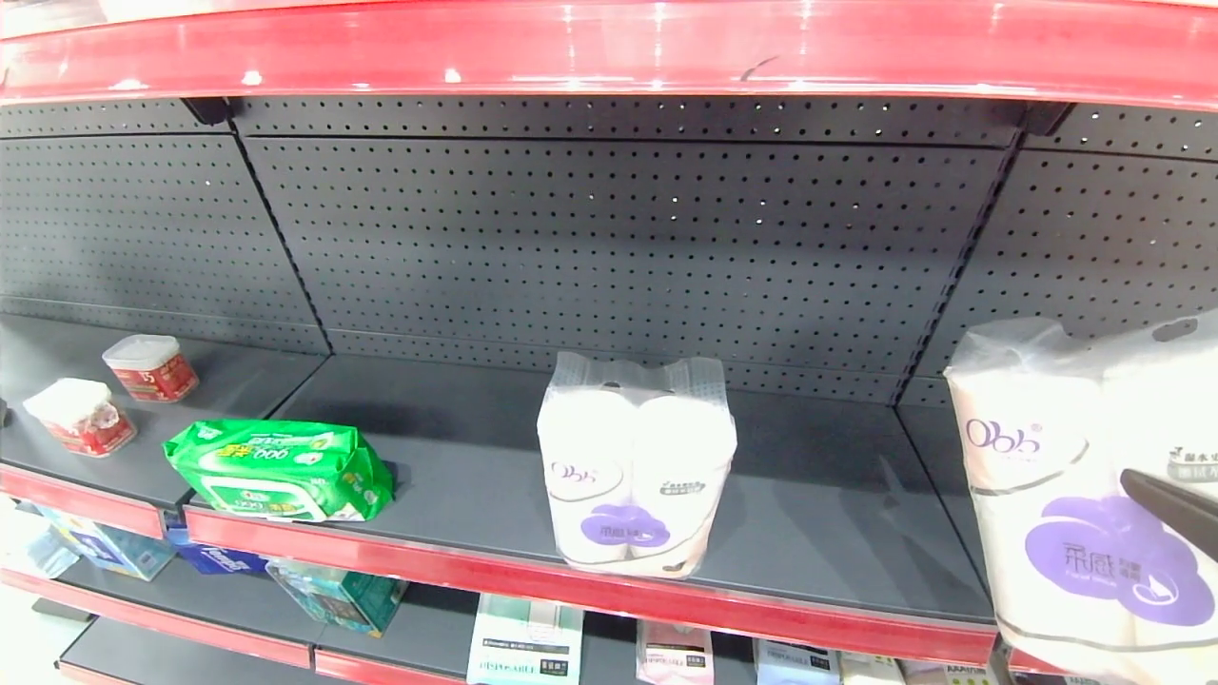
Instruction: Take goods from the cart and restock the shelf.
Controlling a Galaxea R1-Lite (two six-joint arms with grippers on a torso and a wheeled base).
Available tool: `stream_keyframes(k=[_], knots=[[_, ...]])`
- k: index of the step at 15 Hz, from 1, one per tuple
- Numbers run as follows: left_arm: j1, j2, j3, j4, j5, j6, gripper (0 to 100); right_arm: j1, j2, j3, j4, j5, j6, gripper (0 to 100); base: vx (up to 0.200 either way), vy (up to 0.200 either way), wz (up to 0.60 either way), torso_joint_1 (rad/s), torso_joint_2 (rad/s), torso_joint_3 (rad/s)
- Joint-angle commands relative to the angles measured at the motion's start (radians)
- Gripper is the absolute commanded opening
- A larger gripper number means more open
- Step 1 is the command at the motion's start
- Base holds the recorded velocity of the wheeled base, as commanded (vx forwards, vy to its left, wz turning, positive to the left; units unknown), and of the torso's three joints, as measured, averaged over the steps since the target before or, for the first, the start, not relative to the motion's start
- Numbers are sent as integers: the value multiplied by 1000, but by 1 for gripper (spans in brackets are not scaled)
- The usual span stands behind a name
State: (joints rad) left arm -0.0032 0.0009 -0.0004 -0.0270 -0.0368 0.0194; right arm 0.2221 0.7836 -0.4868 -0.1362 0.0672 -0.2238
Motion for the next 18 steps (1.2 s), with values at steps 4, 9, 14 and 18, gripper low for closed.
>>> stream_keyframes(k=[4, 9, 14, 18], knots=[[2, -1, 0, -1, -3, -4, 100, -1, -4, 7, 0, -1, 0, 0, 0, 0, 0, 0, 0, 0], [0, -1, 0, -1, -3, -4, 100, -3, -4, 10, 0, -3, 0, 0, 0, 0, 0, 0, 0, 0], [2, -1, 0, -1, -3, -4, 100, -4, -18, 11, 7, -9, -2, 0, 0, 0, 0, 0, 0, 0], [2, -1, 0, -1, -5, -2, 100, -4, -15, 24, 6, -7, -2, 0, 0, 0, 0, 0, 0, 0]])
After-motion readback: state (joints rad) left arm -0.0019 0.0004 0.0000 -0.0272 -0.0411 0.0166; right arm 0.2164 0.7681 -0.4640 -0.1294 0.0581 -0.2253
